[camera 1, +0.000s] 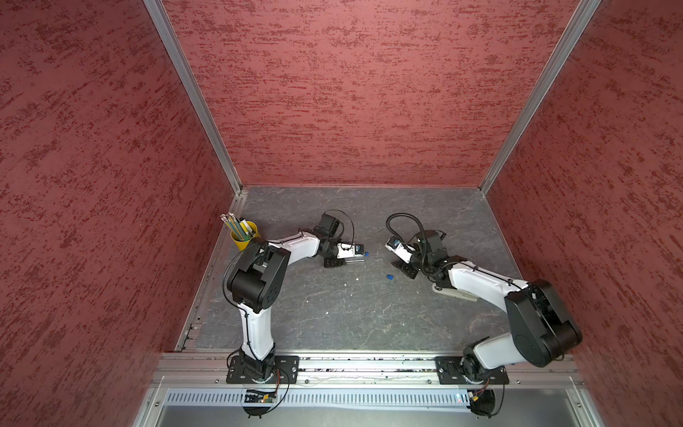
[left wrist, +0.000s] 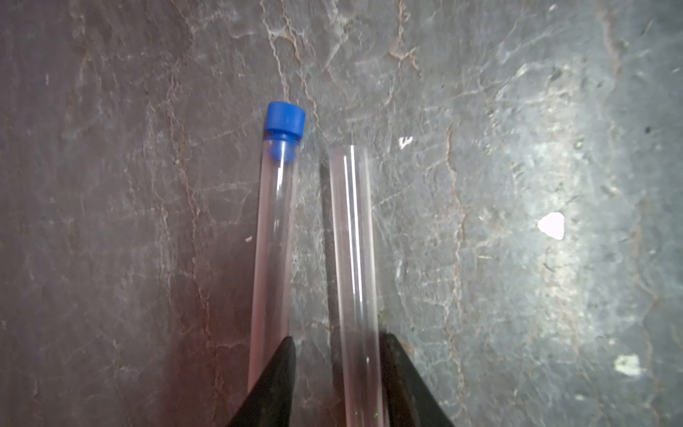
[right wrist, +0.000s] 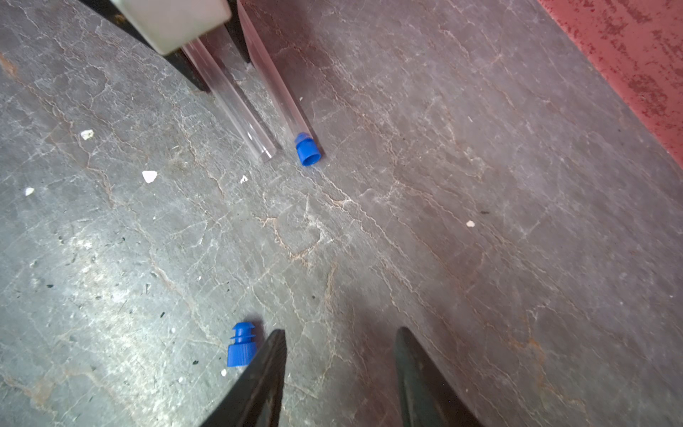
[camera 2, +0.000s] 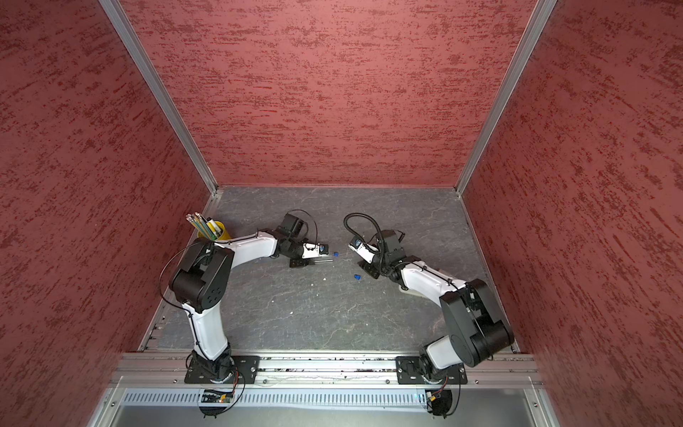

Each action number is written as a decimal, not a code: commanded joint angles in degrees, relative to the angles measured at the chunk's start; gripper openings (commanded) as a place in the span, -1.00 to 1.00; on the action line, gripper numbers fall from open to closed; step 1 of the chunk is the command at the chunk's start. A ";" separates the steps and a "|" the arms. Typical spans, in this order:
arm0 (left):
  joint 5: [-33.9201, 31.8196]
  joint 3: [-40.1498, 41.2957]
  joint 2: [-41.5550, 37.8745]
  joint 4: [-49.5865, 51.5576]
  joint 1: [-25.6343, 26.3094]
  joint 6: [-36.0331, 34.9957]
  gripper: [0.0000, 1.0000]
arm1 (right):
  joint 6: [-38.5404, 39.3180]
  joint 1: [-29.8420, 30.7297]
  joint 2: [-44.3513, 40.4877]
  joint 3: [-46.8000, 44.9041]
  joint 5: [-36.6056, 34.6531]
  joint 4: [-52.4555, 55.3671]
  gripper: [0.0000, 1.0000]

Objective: Insert stoppers into test tubes
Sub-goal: Pick up the test tube at the center of the board.

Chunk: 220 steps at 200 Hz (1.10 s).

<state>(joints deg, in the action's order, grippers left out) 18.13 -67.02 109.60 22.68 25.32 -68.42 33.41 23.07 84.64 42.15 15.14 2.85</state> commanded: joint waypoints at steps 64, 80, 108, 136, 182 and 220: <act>1.49 -0.49 -0.01 1.61 -0.20 -0.75 -0.25 | 0.08 -0.13 -0.07 -0.74 -1.21 -0.39 0.00; 1.48 -0.45 -0.05 1.94 -0.11 -0.78 -0.27 | 0.07 -0.15 0.00 -0.71 -1.20 -0.20 0.00; 1.64 -1.08 0.56 3.23 -0.10 -0.88 -0.32 | 0.16 -0.21 -0.08 -0.93 -0.94 0.17 0.00; 1.56 -1.44 0.86 4.21 -0.18 -1.18 -0.36 | 0.07 -0.13 0.08 -0.71 -0.99 0.71 0.00; 2.00 -1.97 1.09 5.45 -0.36 -1.41 -0.47 | -0.09 -0.13 -0.47 -1.33 0.25 2.19 0.00; 2.00 -1.90 1.20 5.61 -0.45 -1.50 -0.55 | -1.17 0.30 -1.07 -1.88 1.14 3.80 0.01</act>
<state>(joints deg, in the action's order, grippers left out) 19.09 -68.16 109.60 27.16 25.17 -69.32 33.26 23.09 84.64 40.75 14.96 4.80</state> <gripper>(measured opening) 0.236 0.502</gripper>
